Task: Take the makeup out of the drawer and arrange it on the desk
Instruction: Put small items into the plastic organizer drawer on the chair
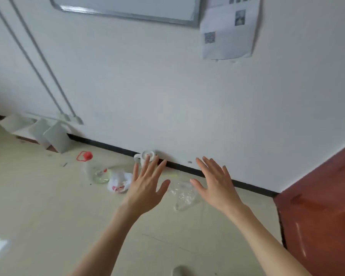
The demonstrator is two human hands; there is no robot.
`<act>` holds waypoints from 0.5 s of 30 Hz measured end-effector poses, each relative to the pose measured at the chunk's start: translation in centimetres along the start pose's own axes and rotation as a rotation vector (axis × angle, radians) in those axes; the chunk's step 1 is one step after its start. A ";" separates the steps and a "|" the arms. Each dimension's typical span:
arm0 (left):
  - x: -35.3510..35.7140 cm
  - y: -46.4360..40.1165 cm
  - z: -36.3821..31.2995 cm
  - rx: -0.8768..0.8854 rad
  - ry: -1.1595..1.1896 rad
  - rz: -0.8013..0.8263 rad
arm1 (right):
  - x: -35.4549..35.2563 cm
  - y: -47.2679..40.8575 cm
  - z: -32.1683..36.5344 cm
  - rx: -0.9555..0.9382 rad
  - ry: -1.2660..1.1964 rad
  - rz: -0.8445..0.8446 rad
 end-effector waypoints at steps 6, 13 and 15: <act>-5.6 5.3 11.5 -0.439 -0.140 -0.141 | 6.4 -7.7 13.0 -0.408 -0.079 0.155; -12.6 15.0 23.4 -0.886 -0.283 -0.299 | 14.3 -8.6 31.9 -0.786 -0.180 0.314; -13.8 17.4 26.8 -0.975 -0.290 -0.313 | 16.7 -8.1 36.7 -0.853 -0.190 0.343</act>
Point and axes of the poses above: each hand's wrist, its own y-axis away from the middle knuckle, its own x-axis out of the palm, z = x × y, the point moved 6 cm from there along -y, towards the middle knuckle, and after that the axes turned 14 degrees about -z, right-handed, at the moved point
